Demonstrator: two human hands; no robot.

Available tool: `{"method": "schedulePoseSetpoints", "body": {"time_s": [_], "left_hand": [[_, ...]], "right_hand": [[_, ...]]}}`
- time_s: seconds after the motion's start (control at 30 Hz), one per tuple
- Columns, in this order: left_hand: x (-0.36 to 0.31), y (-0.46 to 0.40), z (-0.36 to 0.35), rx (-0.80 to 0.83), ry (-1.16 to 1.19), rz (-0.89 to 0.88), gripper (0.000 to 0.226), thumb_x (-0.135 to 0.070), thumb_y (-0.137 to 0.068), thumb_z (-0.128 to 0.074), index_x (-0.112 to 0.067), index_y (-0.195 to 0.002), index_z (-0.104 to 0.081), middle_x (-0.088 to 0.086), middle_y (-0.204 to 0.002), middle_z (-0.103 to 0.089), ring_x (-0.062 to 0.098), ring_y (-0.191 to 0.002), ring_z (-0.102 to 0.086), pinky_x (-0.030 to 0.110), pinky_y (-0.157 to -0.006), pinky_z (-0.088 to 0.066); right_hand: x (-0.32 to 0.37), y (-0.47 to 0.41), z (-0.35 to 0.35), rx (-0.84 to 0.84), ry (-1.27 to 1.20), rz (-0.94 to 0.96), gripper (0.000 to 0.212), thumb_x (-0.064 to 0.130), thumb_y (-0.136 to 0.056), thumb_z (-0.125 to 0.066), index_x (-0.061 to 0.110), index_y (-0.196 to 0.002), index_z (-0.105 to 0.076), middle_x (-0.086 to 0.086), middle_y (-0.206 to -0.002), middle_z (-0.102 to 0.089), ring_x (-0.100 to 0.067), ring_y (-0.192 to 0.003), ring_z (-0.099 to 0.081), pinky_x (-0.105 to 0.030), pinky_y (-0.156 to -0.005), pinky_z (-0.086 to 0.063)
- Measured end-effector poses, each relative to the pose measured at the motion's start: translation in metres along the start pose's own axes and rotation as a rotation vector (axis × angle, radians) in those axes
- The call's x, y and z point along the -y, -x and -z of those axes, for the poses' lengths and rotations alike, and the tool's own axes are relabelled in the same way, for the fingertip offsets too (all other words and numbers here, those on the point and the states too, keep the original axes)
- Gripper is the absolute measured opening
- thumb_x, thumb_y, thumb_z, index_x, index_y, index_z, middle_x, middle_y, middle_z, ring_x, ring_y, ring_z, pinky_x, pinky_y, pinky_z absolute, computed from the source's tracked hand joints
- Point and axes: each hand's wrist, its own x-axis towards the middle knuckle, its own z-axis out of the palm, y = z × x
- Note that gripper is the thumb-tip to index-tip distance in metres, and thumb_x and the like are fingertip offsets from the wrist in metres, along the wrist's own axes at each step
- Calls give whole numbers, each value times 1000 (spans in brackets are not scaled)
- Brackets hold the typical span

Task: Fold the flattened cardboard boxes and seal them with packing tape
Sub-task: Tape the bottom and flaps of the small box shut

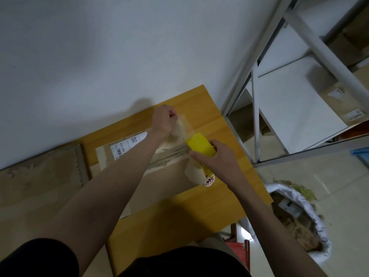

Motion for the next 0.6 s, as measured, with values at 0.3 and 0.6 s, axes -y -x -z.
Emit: {"method": "schedulePoseSetpoints", "body": {"time_s": [0.3,0.6], "left_hand": [[9,31,13,14,-508,-479,43,-5,-94,-58,-12,-137,-54,8,-146,-49,26,-135,-42,38,-111,-34],[36,58,16,325,-780,-632,56,-23,-109,-26,-9,-159,-4,7,-167,-2,18,-154,-2,29,-123,7]], "right_hand": [[-20,14,-4,8,-36,77,56,28,-82,-81,26,-130,-52,5,-103,-64,-10,-83,-63,-29,-65,-52],[-23,12,-8,-109,65,156,41,33,-81,-80,24,-116,-59,6,-89,-65,-3,-74,-59,-15,-55,-43]]}}
